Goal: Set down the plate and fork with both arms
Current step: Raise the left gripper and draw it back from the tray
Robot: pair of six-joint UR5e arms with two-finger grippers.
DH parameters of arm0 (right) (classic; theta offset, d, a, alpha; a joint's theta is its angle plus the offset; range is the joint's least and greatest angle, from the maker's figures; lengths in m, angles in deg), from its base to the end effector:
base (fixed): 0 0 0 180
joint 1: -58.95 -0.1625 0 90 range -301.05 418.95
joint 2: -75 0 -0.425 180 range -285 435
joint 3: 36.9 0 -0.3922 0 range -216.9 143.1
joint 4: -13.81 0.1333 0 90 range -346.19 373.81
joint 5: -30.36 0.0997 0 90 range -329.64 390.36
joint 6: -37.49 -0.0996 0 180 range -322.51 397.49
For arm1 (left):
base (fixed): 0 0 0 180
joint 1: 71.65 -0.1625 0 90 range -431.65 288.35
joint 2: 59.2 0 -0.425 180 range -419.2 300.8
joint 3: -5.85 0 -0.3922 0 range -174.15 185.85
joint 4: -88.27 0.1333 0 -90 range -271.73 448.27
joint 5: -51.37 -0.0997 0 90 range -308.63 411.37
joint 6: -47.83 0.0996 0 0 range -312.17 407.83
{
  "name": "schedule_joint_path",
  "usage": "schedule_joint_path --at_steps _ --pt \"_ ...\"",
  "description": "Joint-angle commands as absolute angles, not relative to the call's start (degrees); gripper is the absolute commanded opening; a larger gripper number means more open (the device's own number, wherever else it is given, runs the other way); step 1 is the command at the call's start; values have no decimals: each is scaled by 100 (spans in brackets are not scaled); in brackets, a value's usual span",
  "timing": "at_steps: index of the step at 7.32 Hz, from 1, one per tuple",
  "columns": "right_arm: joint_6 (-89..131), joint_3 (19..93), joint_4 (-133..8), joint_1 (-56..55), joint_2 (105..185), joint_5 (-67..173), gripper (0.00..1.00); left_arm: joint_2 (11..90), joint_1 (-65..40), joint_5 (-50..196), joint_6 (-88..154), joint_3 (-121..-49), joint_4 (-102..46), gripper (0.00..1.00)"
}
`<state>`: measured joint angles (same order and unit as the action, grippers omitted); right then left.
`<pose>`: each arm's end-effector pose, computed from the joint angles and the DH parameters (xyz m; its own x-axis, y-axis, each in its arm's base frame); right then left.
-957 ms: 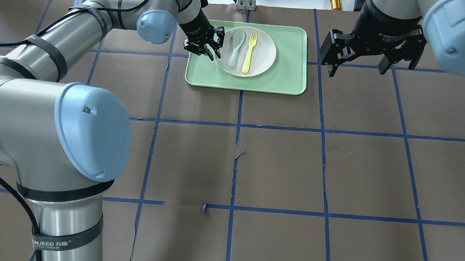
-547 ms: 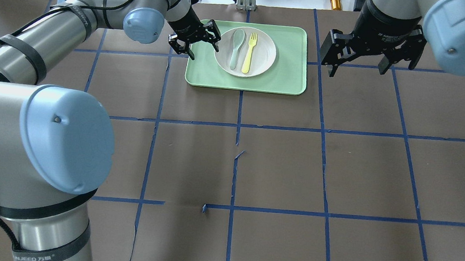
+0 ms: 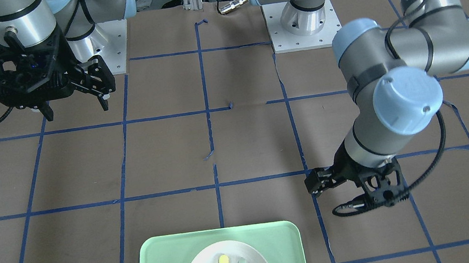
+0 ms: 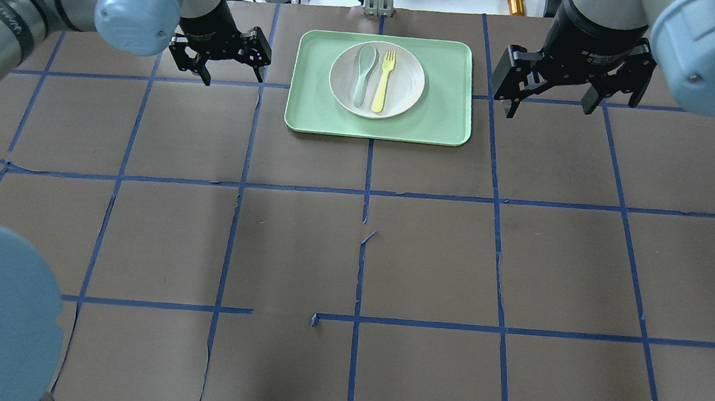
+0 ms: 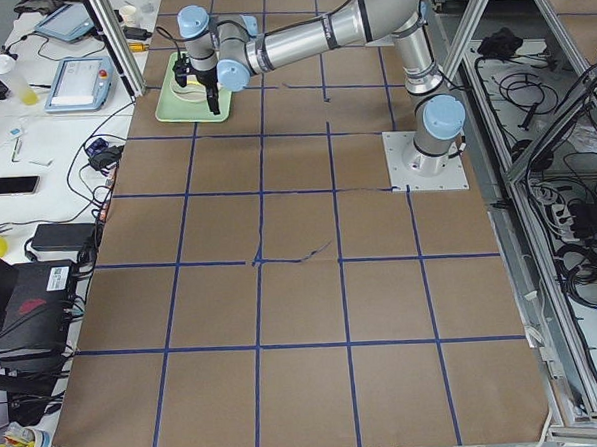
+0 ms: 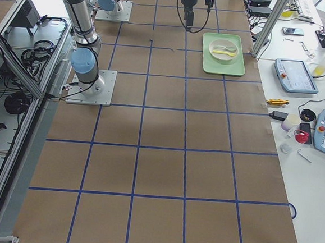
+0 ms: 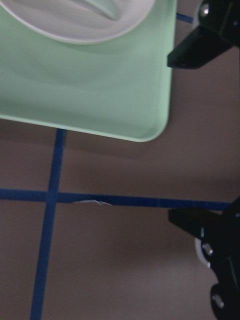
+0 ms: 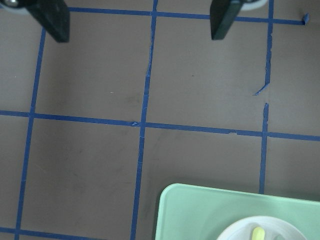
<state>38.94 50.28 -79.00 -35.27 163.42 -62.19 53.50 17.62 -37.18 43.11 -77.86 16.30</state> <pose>0.1661 -0.4994 0.5036 -0.9944 -0.0955 0.0462 -0.0986 0.9927 -0.0695 -0.1276 -0.6444 0.3471 -0.9952 -0.0942 0.0275 -0.0949 0.9951 -0.0261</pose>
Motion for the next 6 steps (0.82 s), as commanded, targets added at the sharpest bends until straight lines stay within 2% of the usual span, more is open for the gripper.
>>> schedule_joint_path --at_steps 1,3,6 --pt "3890 5028 -7901 -3527 16341 -6219 100 4175 1843 -3934 4361 -8438 1148 100" --pt "3899 5028 -7892 -3527 16341 -6219 100 3417 1940 -3925 4370 -8643 822 100" --pt "3899 5037 -7892 -3527 16341 -6219 100 3343 2265 -3942 4414 -8145 94 100"
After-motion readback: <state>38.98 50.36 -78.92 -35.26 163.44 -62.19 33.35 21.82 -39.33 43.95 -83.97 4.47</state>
